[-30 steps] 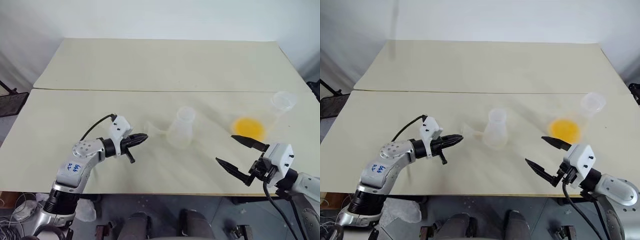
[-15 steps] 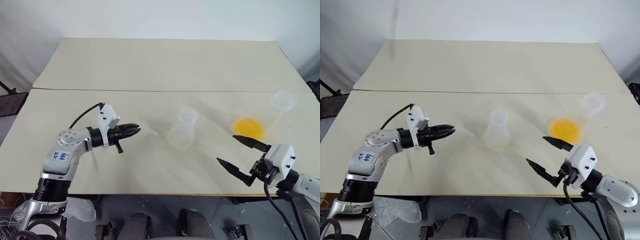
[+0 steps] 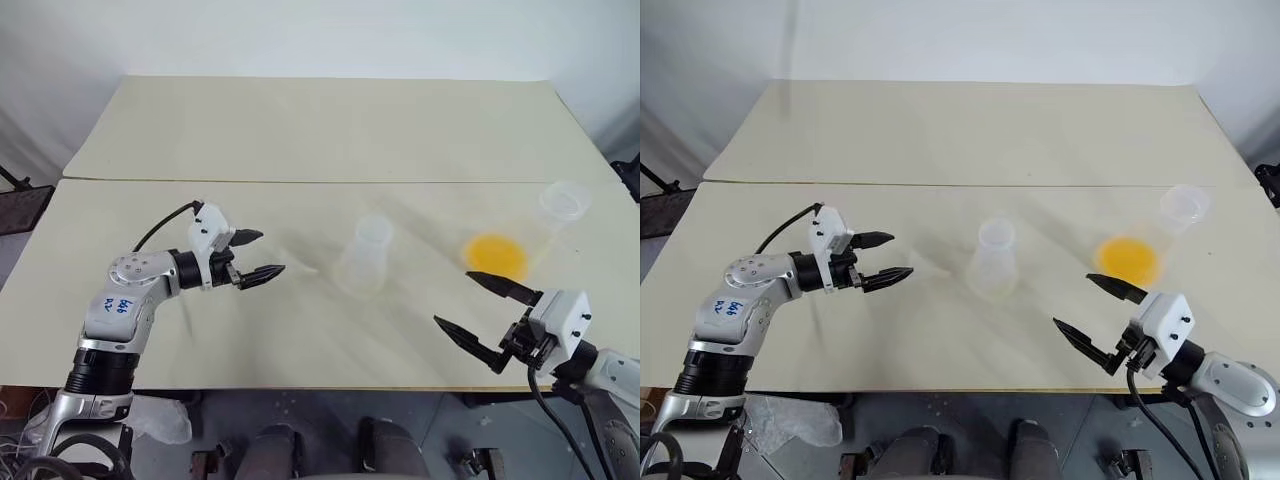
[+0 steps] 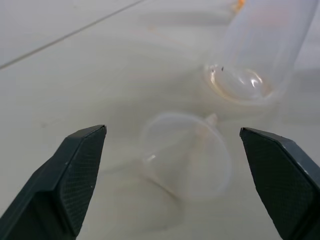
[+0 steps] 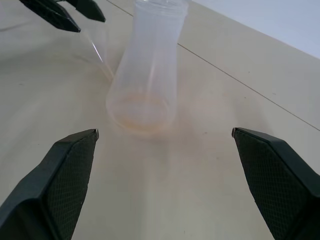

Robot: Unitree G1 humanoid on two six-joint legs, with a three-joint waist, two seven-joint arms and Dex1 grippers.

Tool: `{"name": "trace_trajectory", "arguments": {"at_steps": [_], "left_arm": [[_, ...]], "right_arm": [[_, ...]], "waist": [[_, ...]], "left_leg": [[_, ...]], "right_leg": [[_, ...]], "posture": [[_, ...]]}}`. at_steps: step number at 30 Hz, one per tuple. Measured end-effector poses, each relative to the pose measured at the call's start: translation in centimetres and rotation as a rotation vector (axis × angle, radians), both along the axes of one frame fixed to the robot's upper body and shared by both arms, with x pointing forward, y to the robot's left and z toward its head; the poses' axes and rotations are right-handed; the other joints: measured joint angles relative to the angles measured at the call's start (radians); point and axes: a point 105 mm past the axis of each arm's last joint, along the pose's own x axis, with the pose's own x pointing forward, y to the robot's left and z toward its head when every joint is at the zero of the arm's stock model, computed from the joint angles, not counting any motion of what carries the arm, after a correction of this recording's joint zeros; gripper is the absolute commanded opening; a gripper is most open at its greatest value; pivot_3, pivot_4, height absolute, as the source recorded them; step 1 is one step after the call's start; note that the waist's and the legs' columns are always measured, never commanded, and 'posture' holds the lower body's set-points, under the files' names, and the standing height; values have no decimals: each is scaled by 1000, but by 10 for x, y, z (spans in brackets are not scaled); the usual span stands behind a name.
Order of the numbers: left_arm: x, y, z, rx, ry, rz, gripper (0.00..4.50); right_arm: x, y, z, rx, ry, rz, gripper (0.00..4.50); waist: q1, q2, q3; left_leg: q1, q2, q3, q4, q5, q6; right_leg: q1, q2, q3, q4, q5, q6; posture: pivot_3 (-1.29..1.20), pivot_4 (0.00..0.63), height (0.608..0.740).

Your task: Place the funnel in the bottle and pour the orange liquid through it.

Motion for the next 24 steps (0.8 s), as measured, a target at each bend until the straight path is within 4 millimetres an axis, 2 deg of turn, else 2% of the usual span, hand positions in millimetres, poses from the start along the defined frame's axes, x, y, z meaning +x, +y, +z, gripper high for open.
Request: {"name": "trace_trajectory", "arguments": {"at_steps": [9, 10, 12, 16, 23, 24], "left_arm": [[-12, -4, -7, 0, 53, -31, 4486], [-12, -4, -9, 4, 56, -34, 4303], [-10, -6, -13, -1, 62, -40, 3907], [-7, -8, -23, -6, 95, -52, 2612], [-4, -9, -18, -10, 80, -82, 159], [-4, -9, -16, -11, 73, -86, 23]], "right_arm": [[-2, 1, 0, 0, 1, -8, 4500], [-2, 1, 0, 0, 2, -9, 4500], [-1, 1, 0, 1, 3, -12, 4500], [-1, 0, 0, 1, 4, -16, 4500], [-2, -3, 1, -2, 6, -31, 4500], [-2, -4, 0, -3, 7, -33, 4500]], "waist": [[0, 0, 0], [1, 0, 0], [2, 0, 0], [1, 0, 0], [1, 0, 0], [2, 0, 0]], "left_leg": [[0, 0, 0, 0, 0, 0], [0, 0, 0, 0, 0, 0], [0, 0, 0, 0, 0, 0], [0, 0, 0, 0, 0, 0], [0, 0, 1, 0, 0, 0], [0, 0, 0, 0, 0, 0]], "right_leg": [[0, 0, 1, 0, 0, 0], [0, 0, 0, 0, 0, 0], [0, 0, 0, 0, 0, 0], [0, 0, 0, 0, 0, 0], [0, 0, 0, 0, 0, 0], [0, 0, 0, 1, 0, 0]], "posture": [[0, 150, 740], [0, 150, 740], [0, 150, 740], [0, 150, 740], [0, 150, 740], [0, 150, 740]]}}
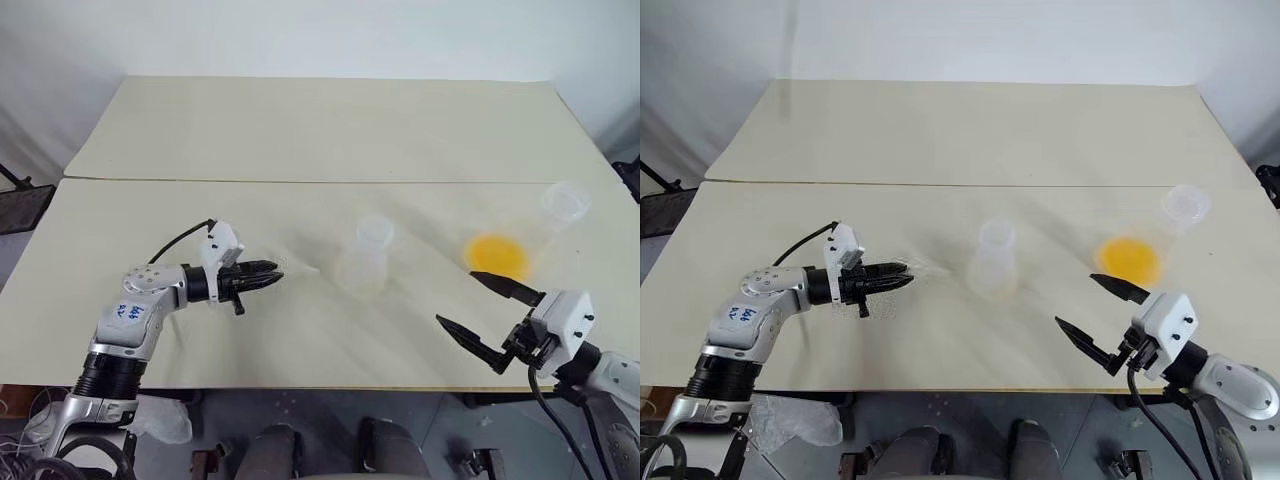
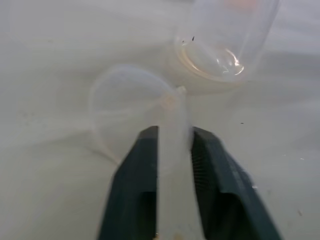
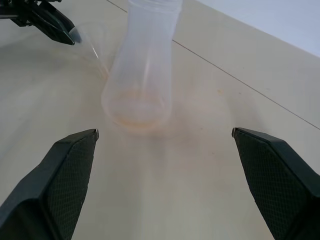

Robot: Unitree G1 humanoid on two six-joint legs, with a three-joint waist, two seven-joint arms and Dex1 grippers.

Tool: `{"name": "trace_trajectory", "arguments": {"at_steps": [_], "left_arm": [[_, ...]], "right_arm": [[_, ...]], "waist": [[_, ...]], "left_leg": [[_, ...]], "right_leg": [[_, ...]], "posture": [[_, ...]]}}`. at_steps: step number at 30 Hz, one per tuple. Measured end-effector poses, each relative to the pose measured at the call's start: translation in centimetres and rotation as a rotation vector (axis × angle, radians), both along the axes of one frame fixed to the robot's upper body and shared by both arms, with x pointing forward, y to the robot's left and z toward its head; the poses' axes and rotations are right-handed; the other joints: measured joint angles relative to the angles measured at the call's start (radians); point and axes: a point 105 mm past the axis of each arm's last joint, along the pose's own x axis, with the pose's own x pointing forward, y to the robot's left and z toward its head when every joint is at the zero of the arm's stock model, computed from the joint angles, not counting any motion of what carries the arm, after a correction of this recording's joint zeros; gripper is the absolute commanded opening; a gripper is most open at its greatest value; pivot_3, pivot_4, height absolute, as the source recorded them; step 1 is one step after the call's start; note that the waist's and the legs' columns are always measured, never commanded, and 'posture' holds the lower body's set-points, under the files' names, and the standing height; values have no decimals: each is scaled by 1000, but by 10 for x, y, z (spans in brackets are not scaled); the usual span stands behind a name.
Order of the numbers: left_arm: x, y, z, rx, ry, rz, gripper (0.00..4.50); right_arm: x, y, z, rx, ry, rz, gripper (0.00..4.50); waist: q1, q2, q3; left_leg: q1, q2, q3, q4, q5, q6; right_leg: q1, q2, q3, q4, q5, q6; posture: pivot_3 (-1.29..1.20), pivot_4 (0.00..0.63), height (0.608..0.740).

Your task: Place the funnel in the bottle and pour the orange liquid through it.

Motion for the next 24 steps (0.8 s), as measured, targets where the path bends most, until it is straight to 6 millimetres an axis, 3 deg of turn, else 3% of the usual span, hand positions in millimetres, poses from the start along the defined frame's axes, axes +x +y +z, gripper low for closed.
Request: {"name": "trace_trajectory", "arguments": {"at_steps": [10, 15, 19, 24], "left_arm": [[17, 1, 32, -10, -87, -63, 23], [36, 2, 83, -58, -222, -71, 23], [41, -13, 129, -72, -354, -174, 23], [35, -42, 130, -42, -375, -367, 23]], "right_arm": [[0, -2, 2, -4, -12, -9, 4500], [3, -2, 9, 12, -40, -13, 4500], [4, 2, 21, 49, -67, 3, 4500], [4, 4, 28, 87, -58, 19, 4500]], "waist": [[0, 0, 0], [1, 0, 0], [0, 0, 0], [0, -1, 0]], "left_leg": [[0, 0, 1, 0, 0, 0], [-2, 0, 1, 1, 0, 0], [-2, -1, 2, 1, 0, 1], [-3, -1, 3, 1, 0, 1]], "right_leg": [[0, 0, 0, 0, 0, 0], [-2, 0, 0, 1, 0, 0], [-3, 0, -1, 2, 0, 1], [-3, 0, -1, 1, 1, 1]], "posture": [[0, 150, 740], [0, 150, 740], [0, 150, 740], [0, 150, 740]]}}
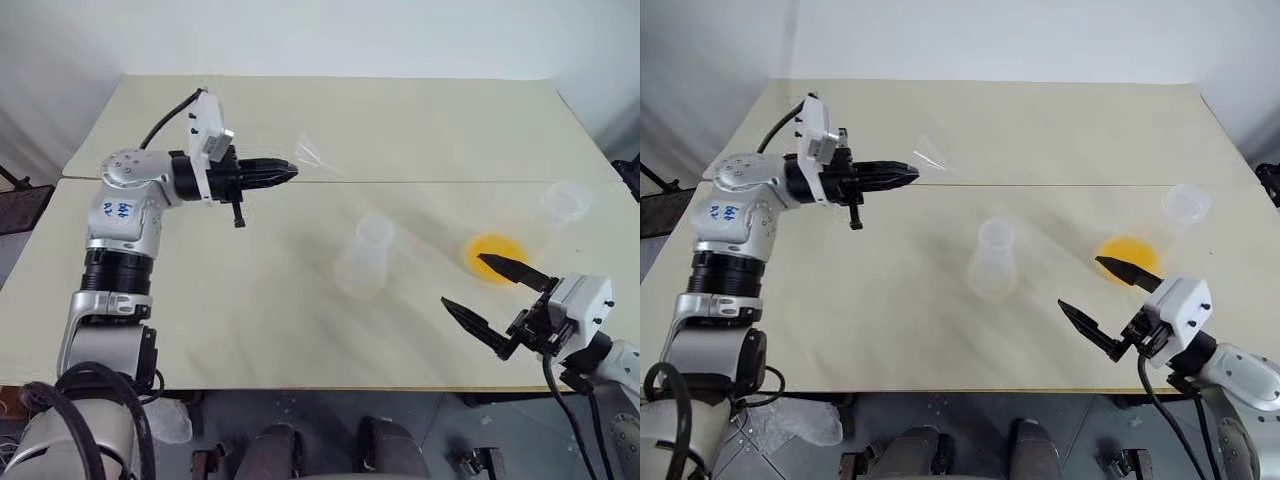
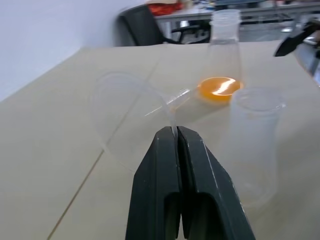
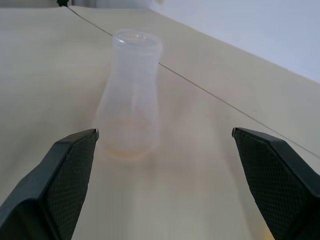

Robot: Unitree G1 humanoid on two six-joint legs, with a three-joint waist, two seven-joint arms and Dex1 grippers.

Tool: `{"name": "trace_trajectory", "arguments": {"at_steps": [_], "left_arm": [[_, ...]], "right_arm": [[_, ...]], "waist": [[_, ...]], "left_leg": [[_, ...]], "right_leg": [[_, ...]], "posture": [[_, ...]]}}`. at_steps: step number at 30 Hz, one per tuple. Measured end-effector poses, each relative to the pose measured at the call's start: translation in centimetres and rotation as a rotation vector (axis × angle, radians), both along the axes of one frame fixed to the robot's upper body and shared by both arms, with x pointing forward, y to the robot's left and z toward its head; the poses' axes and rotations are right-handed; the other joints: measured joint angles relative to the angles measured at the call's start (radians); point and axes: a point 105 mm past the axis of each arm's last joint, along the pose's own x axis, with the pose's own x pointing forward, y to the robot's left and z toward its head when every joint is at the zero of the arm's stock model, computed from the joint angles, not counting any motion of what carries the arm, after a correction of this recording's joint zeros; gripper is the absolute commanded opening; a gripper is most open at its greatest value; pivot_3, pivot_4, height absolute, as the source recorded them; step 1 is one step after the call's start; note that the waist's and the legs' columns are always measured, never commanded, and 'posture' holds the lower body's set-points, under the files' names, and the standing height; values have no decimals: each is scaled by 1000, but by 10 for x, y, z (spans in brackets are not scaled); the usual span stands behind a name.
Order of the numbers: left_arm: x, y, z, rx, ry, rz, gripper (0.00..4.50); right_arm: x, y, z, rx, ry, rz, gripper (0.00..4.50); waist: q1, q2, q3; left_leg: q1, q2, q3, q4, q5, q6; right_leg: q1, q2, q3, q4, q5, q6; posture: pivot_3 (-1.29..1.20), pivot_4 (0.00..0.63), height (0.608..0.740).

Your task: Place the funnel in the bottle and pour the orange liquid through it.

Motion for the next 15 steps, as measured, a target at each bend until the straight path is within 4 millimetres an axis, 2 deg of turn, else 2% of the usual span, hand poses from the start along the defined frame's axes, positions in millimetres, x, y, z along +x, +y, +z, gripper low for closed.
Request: {"name": "trace_trajectory", "arguments": {"at_steps": [9, 15], "left_arm": [[-9, -42, 11, 142, -169, -241, 23], [-5, -44, 5, 214, -237, -275, 23]], "right_arm": [[-1, 8, 16, 26, -34, 1, 4500], [-6, 9, 9, 40, -19, -39, 4500]], "waist": [[1, -1, 0], [0, -1, 1]], "left_leg": [[-1, 0, 1, 0, 0, 1], [-1, 0, 2, 0, 0, 1]], "right_leg": [[-1, 0, 0, -1, 0, 0], [-1, 0, 0, -1, 0, 0]], "posture": [[0, 150, 740], [0, 150, 740]]}}
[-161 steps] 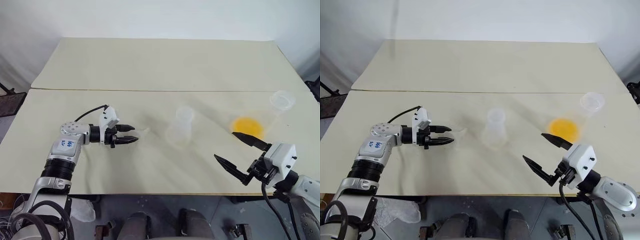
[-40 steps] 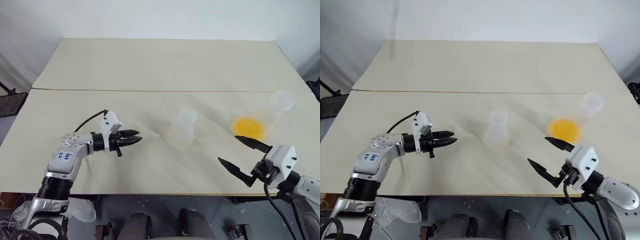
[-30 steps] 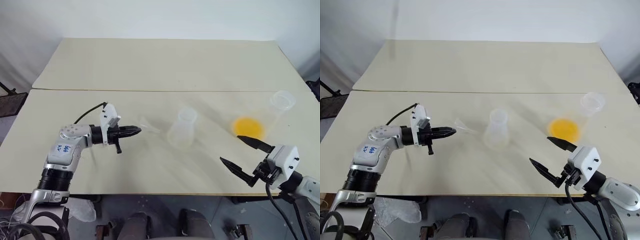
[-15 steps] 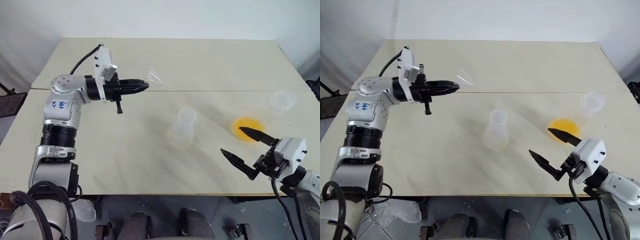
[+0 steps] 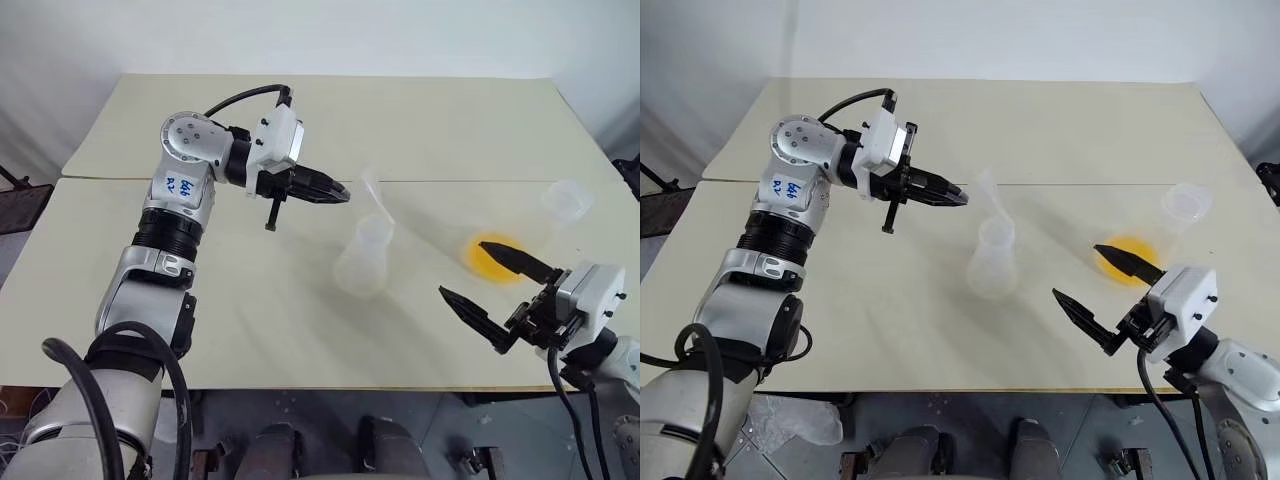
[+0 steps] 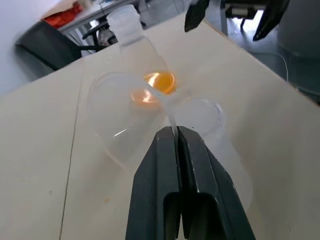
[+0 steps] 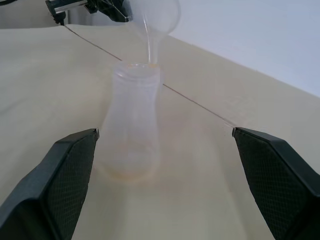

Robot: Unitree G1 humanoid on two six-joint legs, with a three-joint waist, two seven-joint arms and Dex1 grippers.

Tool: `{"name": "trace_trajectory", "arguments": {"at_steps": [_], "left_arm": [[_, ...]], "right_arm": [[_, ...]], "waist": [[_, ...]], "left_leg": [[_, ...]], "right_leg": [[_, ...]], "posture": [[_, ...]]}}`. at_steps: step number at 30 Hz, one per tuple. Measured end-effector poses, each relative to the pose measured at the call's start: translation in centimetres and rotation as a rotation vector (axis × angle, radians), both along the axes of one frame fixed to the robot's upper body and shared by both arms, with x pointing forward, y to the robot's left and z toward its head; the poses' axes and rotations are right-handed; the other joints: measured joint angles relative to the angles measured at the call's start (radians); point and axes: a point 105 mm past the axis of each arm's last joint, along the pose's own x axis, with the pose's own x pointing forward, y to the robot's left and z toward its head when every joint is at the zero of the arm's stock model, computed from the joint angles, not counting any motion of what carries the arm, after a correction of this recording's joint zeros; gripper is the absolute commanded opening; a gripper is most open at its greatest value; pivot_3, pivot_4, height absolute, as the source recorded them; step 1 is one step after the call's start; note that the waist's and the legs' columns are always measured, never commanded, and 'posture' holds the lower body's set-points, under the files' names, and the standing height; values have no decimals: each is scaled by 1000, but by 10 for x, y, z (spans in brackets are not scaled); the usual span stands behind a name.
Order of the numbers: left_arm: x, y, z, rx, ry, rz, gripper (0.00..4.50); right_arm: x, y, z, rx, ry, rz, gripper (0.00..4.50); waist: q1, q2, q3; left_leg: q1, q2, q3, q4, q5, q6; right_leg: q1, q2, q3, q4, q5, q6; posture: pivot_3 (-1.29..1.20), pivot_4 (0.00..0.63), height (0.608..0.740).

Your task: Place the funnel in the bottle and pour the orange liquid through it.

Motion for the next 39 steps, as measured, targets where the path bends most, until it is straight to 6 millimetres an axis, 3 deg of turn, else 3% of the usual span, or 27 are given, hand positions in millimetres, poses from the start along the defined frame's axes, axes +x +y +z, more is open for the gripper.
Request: {"name": "trace_trajectory", "arguments": {"at_steps": [19, 33, 39], "left_arm": [[5, -1, 11, 45, -162, -10, 23], [2, 4, 16, 46, -154, 0, 23], [3, 10, 4, 93, -138, 11, 23]], "right_arm": [[-4, 0, -4, -14, 1, -44, 4500], [-6, -1, -7, -19, 1, -54, 4500], [-4, -3, -7, -21, -1, -56, 4500]], "waist": [[0, 0, 0], [-1, 0, 0], [-1, 0, 0]], "left_leg": [[0, 0, 0, 0, 0, 1], [0, 0, 0, 0, 0, 1], [0, 0, 0, 0, 0, 1]], "right_leg": [[0, 0, 0, 0, 0, 1], [0, 0, 0, 0, 0, 1], [0, 0, 0, 0, 0, 1]], "posture": [[0, 150, 740], [0, 150, 740], [0, 150, 740]]}}
